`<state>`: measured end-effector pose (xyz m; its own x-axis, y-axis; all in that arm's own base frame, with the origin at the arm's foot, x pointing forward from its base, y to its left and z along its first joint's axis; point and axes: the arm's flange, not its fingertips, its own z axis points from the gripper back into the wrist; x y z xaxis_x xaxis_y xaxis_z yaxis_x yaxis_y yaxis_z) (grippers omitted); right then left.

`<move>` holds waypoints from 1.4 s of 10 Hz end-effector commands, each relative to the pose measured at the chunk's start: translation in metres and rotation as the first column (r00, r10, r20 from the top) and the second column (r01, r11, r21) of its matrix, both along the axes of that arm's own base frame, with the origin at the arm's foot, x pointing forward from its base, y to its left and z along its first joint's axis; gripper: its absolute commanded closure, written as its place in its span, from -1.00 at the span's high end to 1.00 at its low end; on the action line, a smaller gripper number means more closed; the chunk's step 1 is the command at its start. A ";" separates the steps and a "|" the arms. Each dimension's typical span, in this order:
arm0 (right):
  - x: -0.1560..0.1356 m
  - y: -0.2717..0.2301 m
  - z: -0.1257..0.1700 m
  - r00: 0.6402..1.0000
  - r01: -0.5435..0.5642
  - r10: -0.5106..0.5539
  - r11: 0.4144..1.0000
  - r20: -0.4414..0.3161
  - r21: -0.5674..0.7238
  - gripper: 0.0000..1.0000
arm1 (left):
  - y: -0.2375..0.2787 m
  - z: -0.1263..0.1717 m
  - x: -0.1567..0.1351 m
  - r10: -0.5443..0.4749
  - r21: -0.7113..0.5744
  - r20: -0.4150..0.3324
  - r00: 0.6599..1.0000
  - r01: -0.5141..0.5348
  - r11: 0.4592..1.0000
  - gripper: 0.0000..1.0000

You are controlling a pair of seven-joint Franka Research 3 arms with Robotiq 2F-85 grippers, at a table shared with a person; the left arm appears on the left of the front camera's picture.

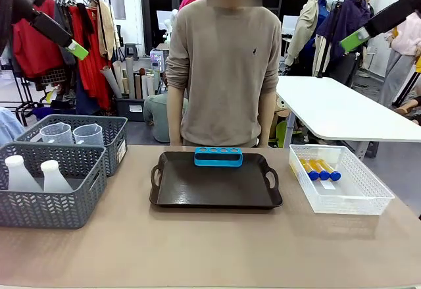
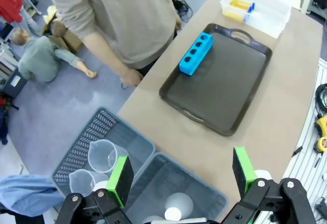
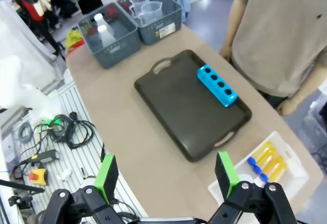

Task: Prepare the laboratory tools.
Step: Pick up one Large Measuring Cup and place it on the Handle tray.

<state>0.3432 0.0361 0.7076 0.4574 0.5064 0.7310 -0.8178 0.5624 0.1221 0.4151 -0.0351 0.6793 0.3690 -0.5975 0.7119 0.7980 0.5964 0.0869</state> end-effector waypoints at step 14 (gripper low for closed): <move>-0.005 -0.010 0.004 1.000 -0.003 0.003 1.000 0.016 0.018 1.00 | 0.008 0.005 0.001 0.028 -0.011 0.025 0.999 -0.028 1.000 1.00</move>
<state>0.3383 0.0245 0.7109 0.4508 0.4970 0.7415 -0.8149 0.5682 0.1146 0.4169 -0.0282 0.6836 0.3618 -0.5842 0.7265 0.7792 0.6173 0.1084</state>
